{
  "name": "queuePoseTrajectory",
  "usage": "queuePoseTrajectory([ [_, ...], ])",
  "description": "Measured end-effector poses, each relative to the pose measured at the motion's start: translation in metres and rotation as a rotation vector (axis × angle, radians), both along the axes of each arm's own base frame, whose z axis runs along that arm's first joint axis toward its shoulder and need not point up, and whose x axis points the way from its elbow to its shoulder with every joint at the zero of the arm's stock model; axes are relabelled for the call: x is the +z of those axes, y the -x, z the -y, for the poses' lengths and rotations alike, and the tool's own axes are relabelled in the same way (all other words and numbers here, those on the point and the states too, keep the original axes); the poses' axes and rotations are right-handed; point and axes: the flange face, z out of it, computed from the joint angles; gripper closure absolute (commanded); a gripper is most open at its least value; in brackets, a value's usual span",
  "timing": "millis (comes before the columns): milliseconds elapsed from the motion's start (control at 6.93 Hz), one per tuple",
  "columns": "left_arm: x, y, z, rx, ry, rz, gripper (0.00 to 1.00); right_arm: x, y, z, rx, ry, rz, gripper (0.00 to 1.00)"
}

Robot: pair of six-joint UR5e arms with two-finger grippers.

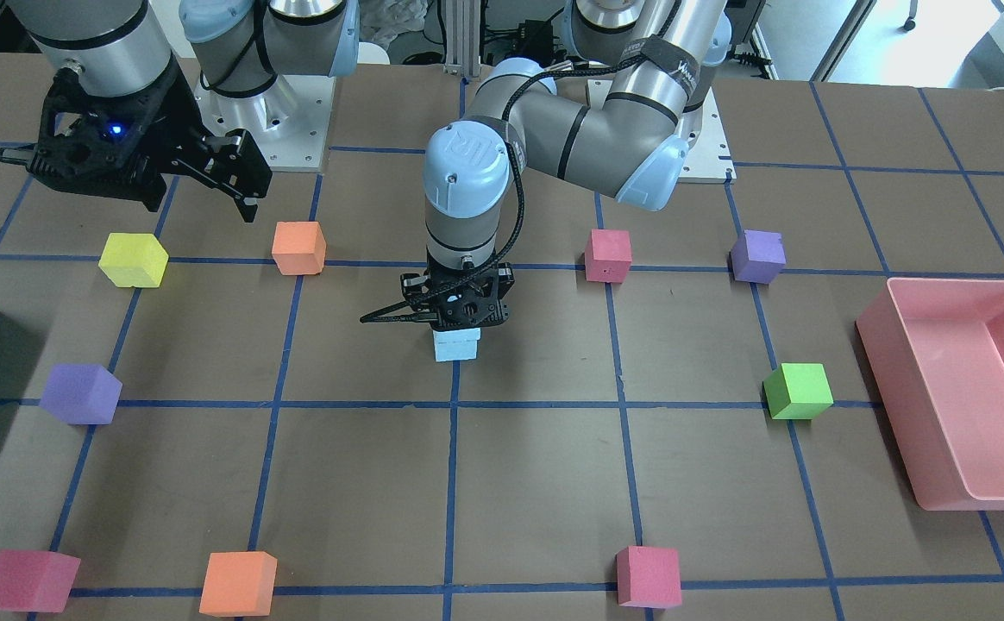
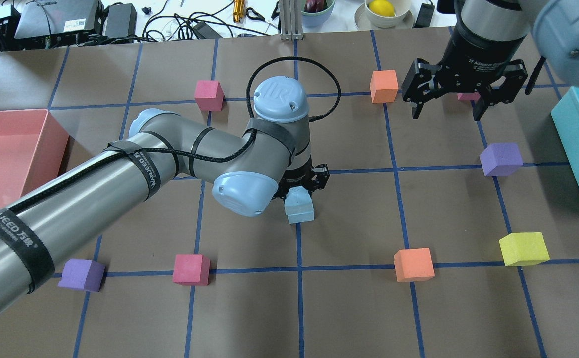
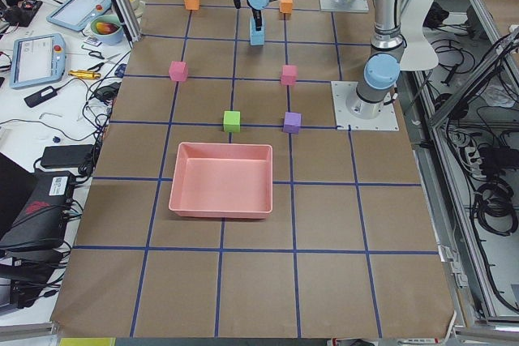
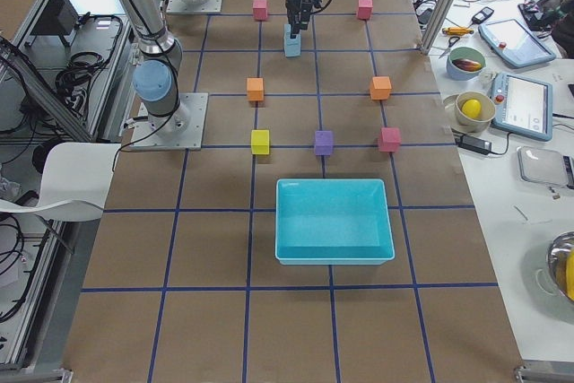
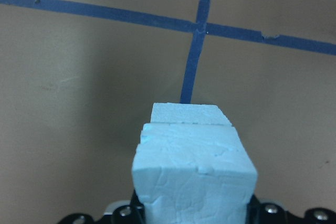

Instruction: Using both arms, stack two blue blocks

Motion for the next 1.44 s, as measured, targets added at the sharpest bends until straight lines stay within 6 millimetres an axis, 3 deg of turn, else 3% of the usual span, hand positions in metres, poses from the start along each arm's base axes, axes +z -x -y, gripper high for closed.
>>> queuePoseTrajectory([
  [289,-0.001,0.0,0.0,0.004,-0.003,-0.003,0.0,-0.001,0.0,0.0,0.001,-0.002,0.0,0.0],
  [433,0.007,-0.001,0.002,0.006,0.01,-0.009,0.0,-0.001,0.0,0.0,0.001,-0.003,0.0,0.0],
  [577,0.029,-0.005,0.005,0.012,0.031,-0.017,0.0,-0.001,0.0,0.0,0.001,-0.003,-0.001,0.0],
  [722,0.064,-0.012,0.011,0.026,0.024,-0.01,0.0,-0.001,0.0,0.0,0.001,-0.003,-0.001,0.0],
  [1155,0.202,-0.053,0.024,0.055,-0.017,0.012,0.0,-0.002,-0.001,-0.001,0.002,-0.004,-0.002,0.0],
  [1299,0.229,-0.061,0.02,0.046,0.011,0.002,0.0,-0.002,-0.001,-0.001,0.002,-0.004,-0.001,0.0],
  [1443,0.238,-0.071,0.021,0.029,0.032,0.004,0.0,-0.002,-0.001,0.0,0.002,-0.004,0.0,0.0],
])
